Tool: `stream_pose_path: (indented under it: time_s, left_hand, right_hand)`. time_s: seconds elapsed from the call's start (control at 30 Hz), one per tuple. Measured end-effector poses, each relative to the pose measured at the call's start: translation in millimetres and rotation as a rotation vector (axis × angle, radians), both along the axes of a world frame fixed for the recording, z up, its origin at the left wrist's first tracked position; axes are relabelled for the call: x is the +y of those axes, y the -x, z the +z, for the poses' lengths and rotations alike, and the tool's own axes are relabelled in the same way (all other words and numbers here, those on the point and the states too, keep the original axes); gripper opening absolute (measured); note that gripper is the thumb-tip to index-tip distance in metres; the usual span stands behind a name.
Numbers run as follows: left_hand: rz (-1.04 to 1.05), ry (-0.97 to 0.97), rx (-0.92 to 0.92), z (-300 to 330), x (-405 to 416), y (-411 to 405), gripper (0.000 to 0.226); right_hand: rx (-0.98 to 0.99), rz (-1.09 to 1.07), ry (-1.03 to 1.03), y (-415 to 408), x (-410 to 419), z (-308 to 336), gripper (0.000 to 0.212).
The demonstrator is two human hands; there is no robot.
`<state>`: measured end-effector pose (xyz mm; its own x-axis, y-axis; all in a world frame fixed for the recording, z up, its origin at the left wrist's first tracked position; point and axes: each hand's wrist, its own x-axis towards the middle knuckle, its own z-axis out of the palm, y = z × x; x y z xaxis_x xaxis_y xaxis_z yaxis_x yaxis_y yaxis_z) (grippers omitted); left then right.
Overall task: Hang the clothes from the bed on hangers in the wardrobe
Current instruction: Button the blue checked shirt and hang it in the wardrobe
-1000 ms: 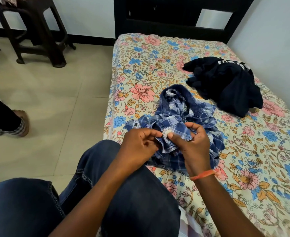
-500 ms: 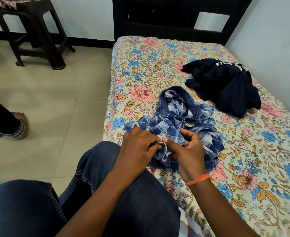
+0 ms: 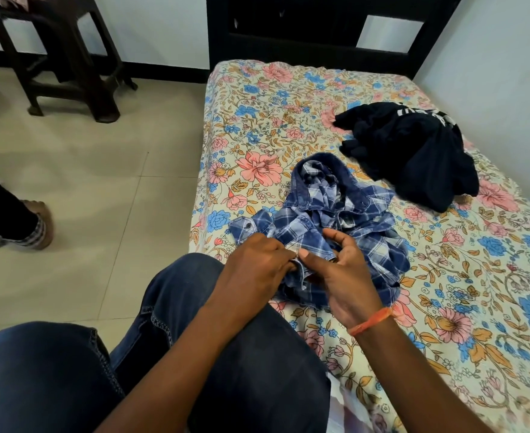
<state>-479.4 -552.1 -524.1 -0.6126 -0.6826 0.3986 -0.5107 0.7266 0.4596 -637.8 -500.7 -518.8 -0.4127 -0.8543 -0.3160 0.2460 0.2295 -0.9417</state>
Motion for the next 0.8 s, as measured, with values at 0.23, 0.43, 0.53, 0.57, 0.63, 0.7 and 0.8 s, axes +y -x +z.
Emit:
stream_pose_path:
  time_s: [0.23, 0.43, 0.53, 0.57, 0.63, 0.7, 0.8]
  left_hand:
    - [0.021, -0.149, 0.076, 5.3, -1.9, 0.9, 0.007]
    - [0.101, -0.205, 0.162, 5.9, 3.9, 5.4, 0.018]
    - [0.131, -0.195, 0.154, 3.7, 5.7, 7.1, 0.017]
    - [0.126, -0.194, 0.138, 3.2, 5.6, 7.7, 0.018]
    - [0.114, -0.204, 0.117, 2.9, 4.0, 8.1, 0.021]
    - [0.090, -0.270, 0.130, 3.1, 1.9, 7.3, 0.022]
    - [0.017, -0.583, 0.269, 2.7, -0.6, 4.5, 0.013]
  right_hand:
    - [0.058, 0.120, 0.062, 1.3, 13.0, 14.2, 0.077]
    - [0.039, -0.014, 0.087, -4.4, 10.3, 3.2, 0.067]
    - [0.017, -0.024, 0.121, -3.8, 8.9, 2.3, 0.067]
    - [0.018, -0.023, 0.128, -3.0, 8.7, 1.5, 0.067]
    - [0.015, -0.024, 0.142, -1.3, 9.1, 0.8, 0.068]
    - [0.018, -0.010, 0.151, 1.4, 9.2, -1.2, 0.069]
    - [-0.001, 0.009, 0.161, 5.0, 8.8, -0.9, 0.074]
